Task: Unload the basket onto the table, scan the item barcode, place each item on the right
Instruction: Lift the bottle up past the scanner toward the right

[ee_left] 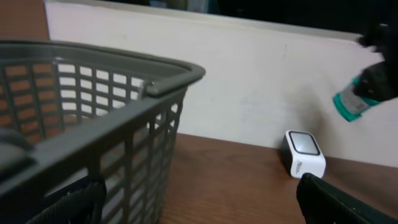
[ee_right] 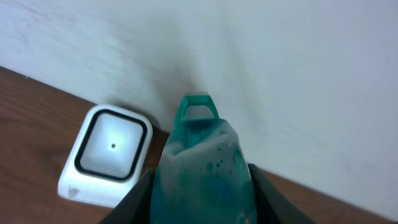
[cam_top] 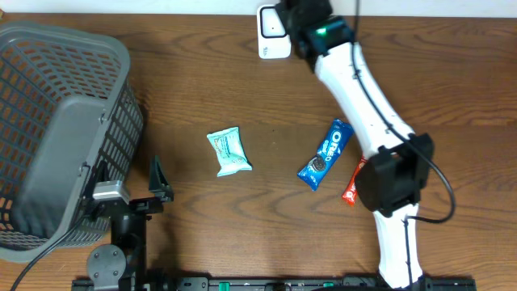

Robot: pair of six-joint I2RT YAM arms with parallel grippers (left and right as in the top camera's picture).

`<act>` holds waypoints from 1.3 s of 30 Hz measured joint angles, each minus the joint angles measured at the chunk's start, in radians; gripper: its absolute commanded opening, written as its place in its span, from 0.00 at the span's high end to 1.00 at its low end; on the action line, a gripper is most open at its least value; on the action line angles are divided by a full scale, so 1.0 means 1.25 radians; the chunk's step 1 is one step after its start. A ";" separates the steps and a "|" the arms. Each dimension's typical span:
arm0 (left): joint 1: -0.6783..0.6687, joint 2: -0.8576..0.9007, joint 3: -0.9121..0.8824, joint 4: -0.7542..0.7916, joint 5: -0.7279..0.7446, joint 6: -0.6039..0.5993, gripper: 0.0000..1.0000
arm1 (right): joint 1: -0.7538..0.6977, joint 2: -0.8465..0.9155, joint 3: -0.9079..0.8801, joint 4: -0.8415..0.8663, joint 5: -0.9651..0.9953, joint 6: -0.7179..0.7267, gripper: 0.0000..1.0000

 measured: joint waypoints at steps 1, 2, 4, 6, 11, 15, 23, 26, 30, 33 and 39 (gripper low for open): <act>0.000 0.000 -0.012 0.016 0.008 0.000 0.02 | 0.011 0.015 0.001 0.021 0.019 -0.019 0.97; 0.000 0.000 -0.023 0.028 0.018 0.000 0.02 | 0.020 0.032 0.001 0.043 0.037 -0.039 0.97; 0.000 0.000 -0.048 0.070 0.045 0.000 0.02 | 0.038 0.070 0.002 0.090 0.077 -0.080 0.98; 0.000 0.000 -0.071 0.104 0.067 0.000 0.02 | 0.051 0.113 0.002 0.147 0.117 -0.125 0.98; 0.000 0.000 -0.133 0.159 0.100 0.000 0.02 | 0.074 0.207 0.001 0.288 0.212 -0.243 0.99; 0.000 0.001 -0.150 0.173 0.139 0.007 0.02 | 0.085 0.240 0.001 0.338 0.261 -0.315 0.98; 0.000 0.001 -0.150 0.179 0.180 0.021 0.02 | 0.094 0.242 0.001 0.369 0.307 -0.359 0.98; 0.000 0.001 -0.150 0.180 0.181 0.021 0.02 | 0.096 0.242 0.001 0.380 0.329 -0.361 0.98; 0.000 0.001 -0.150 0.185 0.183 0.021 0.02 | 0.098 0.242 0.001 0.380 0.379 -0.356 0.99; 0.000 0.001 -0.150 0.193 0.194 0.022 0.02 | 0.098 0.242 0.001 0.374 0.437 -0.344 0.99; 0.000 0.001 -0.150 0.201 0.274 0.043 0.02 | 0.092 0.240 0.001 0.338 0.537 -0.333 0.99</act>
